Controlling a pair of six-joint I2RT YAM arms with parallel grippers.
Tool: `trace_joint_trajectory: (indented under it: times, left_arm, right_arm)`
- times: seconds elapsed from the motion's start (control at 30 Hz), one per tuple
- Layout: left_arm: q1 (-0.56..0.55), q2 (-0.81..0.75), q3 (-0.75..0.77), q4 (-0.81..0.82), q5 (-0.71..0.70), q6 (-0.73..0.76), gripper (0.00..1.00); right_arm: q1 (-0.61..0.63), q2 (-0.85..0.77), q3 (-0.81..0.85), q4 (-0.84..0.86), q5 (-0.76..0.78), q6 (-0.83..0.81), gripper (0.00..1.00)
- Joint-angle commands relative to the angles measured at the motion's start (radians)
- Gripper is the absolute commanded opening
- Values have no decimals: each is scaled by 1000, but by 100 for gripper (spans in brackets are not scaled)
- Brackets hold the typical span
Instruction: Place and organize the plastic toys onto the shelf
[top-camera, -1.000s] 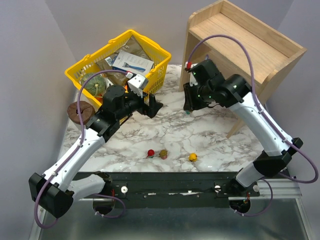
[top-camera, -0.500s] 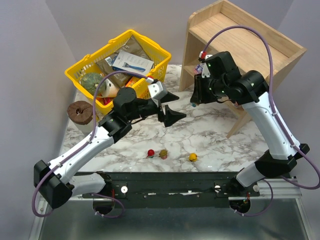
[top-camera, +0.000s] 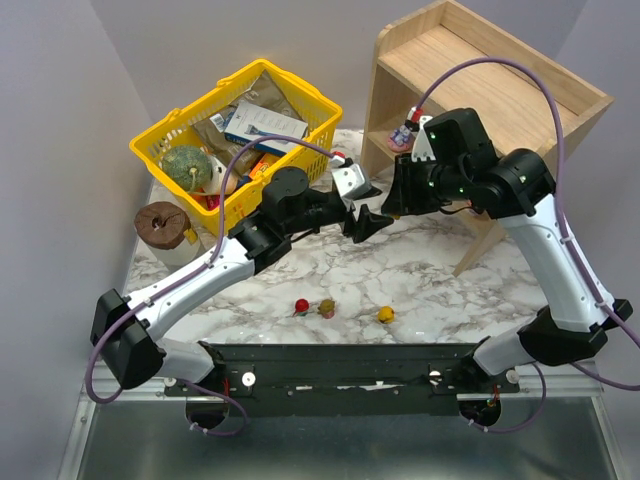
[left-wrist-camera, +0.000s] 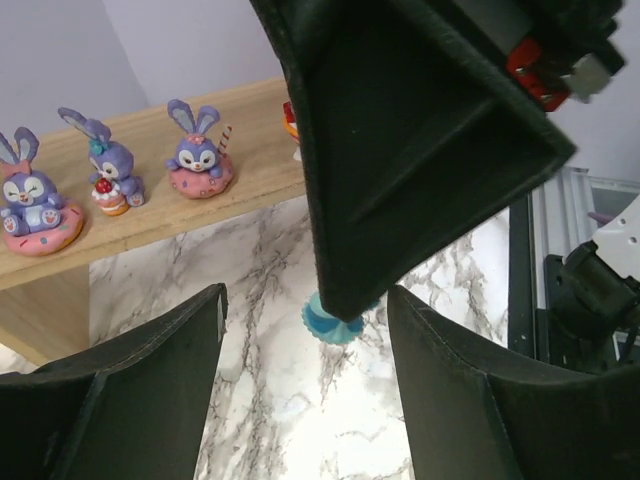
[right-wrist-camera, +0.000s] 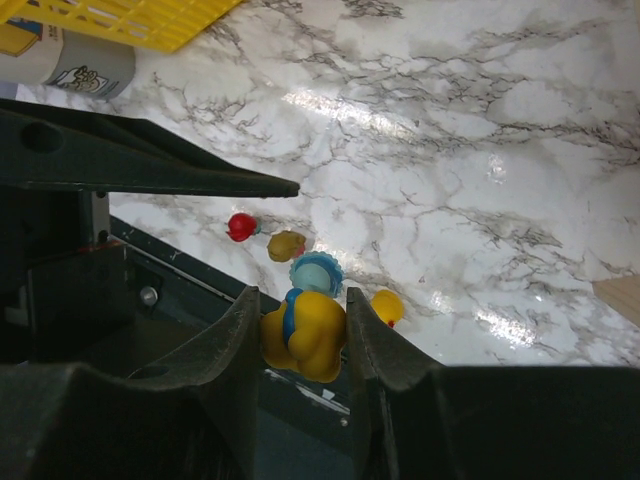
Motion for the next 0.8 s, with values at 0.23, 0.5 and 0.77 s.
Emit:
trace_joint_trajectory:
  times: [0.23,0.5,0.77]
  left_arm:
    - [-18,51,47,13,-30,26,67]
    - [-23,63,48,6,-27,20,77]
    - [-24,44,28,18,-48,23,89]
  right_arm:
    - [0,-59,-51,-46,-79,24,1]
    - [0,-72,-55,-32,-63,28,1]
    - [0,-78,-63,-36,-62,24,1]
